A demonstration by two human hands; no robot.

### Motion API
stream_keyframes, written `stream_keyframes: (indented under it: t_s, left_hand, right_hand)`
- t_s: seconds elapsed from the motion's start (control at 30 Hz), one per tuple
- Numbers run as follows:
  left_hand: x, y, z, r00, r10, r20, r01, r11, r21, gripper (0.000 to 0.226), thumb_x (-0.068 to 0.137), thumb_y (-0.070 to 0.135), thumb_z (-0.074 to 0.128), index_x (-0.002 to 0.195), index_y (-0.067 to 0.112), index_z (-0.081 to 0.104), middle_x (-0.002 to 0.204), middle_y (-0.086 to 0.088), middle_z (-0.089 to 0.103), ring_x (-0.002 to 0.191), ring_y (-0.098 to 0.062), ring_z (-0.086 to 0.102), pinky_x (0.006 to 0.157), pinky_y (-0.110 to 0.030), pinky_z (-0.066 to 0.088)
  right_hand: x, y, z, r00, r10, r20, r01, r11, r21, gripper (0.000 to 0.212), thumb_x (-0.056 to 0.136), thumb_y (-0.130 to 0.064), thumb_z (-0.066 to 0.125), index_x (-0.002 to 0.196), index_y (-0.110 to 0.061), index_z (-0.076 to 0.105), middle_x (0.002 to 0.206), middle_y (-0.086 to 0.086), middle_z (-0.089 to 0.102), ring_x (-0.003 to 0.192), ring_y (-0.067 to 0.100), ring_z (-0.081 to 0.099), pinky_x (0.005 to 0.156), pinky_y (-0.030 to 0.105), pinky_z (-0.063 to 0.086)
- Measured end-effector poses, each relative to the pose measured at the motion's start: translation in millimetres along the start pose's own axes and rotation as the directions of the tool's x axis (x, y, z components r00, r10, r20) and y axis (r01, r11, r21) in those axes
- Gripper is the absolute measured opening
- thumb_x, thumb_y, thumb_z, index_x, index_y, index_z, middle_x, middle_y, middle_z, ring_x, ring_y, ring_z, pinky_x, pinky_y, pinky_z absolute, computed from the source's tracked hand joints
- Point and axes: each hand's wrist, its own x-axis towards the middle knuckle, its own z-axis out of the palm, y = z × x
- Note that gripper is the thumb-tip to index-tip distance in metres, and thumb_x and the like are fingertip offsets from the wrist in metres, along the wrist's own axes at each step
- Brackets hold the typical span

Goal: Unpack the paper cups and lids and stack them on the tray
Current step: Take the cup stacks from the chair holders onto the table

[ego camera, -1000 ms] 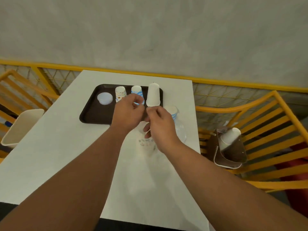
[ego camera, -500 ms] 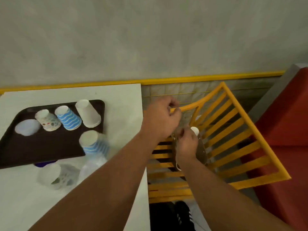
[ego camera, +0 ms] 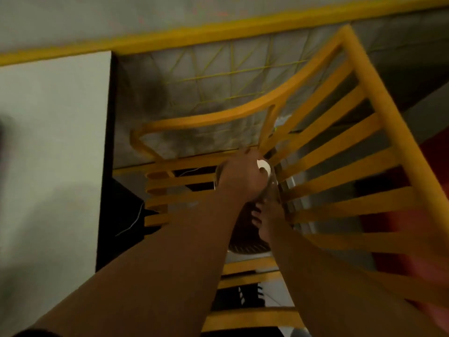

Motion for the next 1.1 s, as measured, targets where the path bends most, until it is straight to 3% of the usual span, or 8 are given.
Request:
stream_keyframes:
  t_s: [0.07, 0.2, 0.37, 0.53, 0.7, 0.83, 0.97, 1.1]
  left_hand:
    - [17.4, -2.5, 21.8, 0.998, 0.03, 0.063, -0.032, 0.999, 0.03, 0.05, 0.09, 0.034, 0.059, 0.138, 0.023, 0.048, 0.14, -0.007, 0.045, 0.121, -0.034, 0.047, 0.095, -0.047, 0.045]
    - [32.0, -17.7, 46.4, 0.979, 0.024, 0.203, -0.039, 0.997, 0.072, 0.052, 0.089, 0.041, 0.062, 0.137, 0.029, 0.045, 0.143, -0.005, 0.041, 0.125, -0.033, 0.044, 0.097, -0.047, 0.045]
    - [32.0, -49.0, 31.7, 0.991, -0.047, 0.124, 0.044, 0.999, 0.026, 0.061, 0.089, 0.034, 0.062, 0.144, 0.022, 0.038, 0.138, -0.007, 0.047, 0.116, -0.028, 0.05, 0.076, -0.033, 0.04]
    - [27.8, -56.8, 21.5, 0.99, -0.076, 0.121, 0.08, 0.996, -0.026, 0.057, 0.089, 0.032, 0.062, 0.14, 0.021, 0.039, 0.134, -0.006, 0.048, 0.109, -0.025, 0.05, 0.073, -0.029, 0.034]
    - [10.5, -37.8, -1.1, 0.994, -0.104, -0.016, 0.101, 0.988, -0.118, 0.054, 0.088, 0.034, 0.063, 0.138, 0.026, 0.043, 0.135, -0.002, 0.047, 0.108, -0.024, 0.051, 0.074, -0.028, 0.035]
    - [-29.1, -4.7, -47.4, 0.959, -0.141, -0.244, 0.069, 0.957, -0.282, 0.068, 0.083, 0.04, 0.07, 0.142, 0.028, 0.039, 0.138, 0.004, 0.05, 0.119, -0.018, 0.052, 0.087, -0.032, 0.046]
    - [-77.2, 31.3, -109.9, 0.869, -0.28, -0.408, 0.023, 0.847, -0.532, 0.071, 0.076, 0.045, 0.078, 0.135, 0.03, 0.041, 0.118, 0.016, 0.058, 0.105, -0.006, 0.06, 0.086, -0.034, 0.056]
    - [-127.4, 58.2, -163.6, 0.829, -0.278, -0.486, -0.088, 0.793, -0.603, 0.067, 0.071, 0.056, 0.078, 0.125, 0.038, 0.044, 0.114, 0.019, 0.06, 0.106, -0.001, 0.059, 0.087, -0.035, 0.057]
  right_hand:
    - [23.6, 5.3, -3.0, 0.999, 0.049, -0.009, -0.049, 0.998, -0.03, 0.044, 0.101, -0.054, 0.037, 0.122, -0.021, 0.058, 0.094, -0.001, 0.057, 0.077, 0.017, 0.051, 0.069, 0.031, 0.04]
    - [59.0, 17.8, 3.3, 0.996, 0.089, 0.021, -0.087, 0.994, -0.063, 0.036, 0.104, -0.044, 0.037, 0.121, -0.02, 0.058, 0.109, 0.001, 0.062, 0.089, 0.018, 0.057, 0.072, 0.034, 0.043]
    - [96.4, 21.7, 30.4, 0.979, 0.091, 0.182, -0.089, 0.996, -0.021, 0.05, 0.095, -0.057, 0.049, 0.133, -0.026, 0.057, 0.125, 0.007, 0.063, 0.112, 0.032, 0.059, 0.1, 0.051, 0.047]
    - [111.0, 19.0, 46.4, 0.977, 0.02, 0.211, -0.031, 0.998, 0.048, 0.053, 0.089, -0.044, 0.054, 0.139, -0.027, 0.049, 0.133, 0.01, 0.059, 0.116, 0.036, 0.058, 0.092, 0.05, 0.052]
    - [79.9, 4.1, 36.4, 0.976, 0.019, 0.216, -0.053, 0.987, 0.151, 0.043, 0.102, -0.048, 0.035, 0.128, -0.022, 0.057, 0.114, 0.006, 0.067, 0.1, 0.027, 0.062, 0.084, 0.039, 0.053]
    - [20.6, -26.4, 28.4, 0.958, -0.137, 0.252, 0.111, 0.987, 0.112, 0.036, 0.098, -0.049, 0.046, 0.126, -0.031, 0.058, 0.123, 0.003, 0.065, 0.11, 0.026, 0.062, 0.092, 0.046, 0.053]
    - [-47.7, -60.0, 29.0, 0.854, -0.351, 0.384, 0.307, 0.936, 0.172, 0.04, 0.096, -0.051, 0.05, 0.129, -0.03, 0.06, 0.125, 0.009, 0.066, 0.113, 0.033, 0.063, 0.081, 0.049, 0.058]
    - [-135.4, -74.7, 34.3, 0.819, -0.369, 0.441, 0.27, 0.924, 0.271, 0.053, 0.082, -0.057, 0.063, 0.123, -0.023, 0.064, 0.116, 0.007, 0.071, 0.104, 0.029, 0.069, 0.082, 0.047, 0.057]
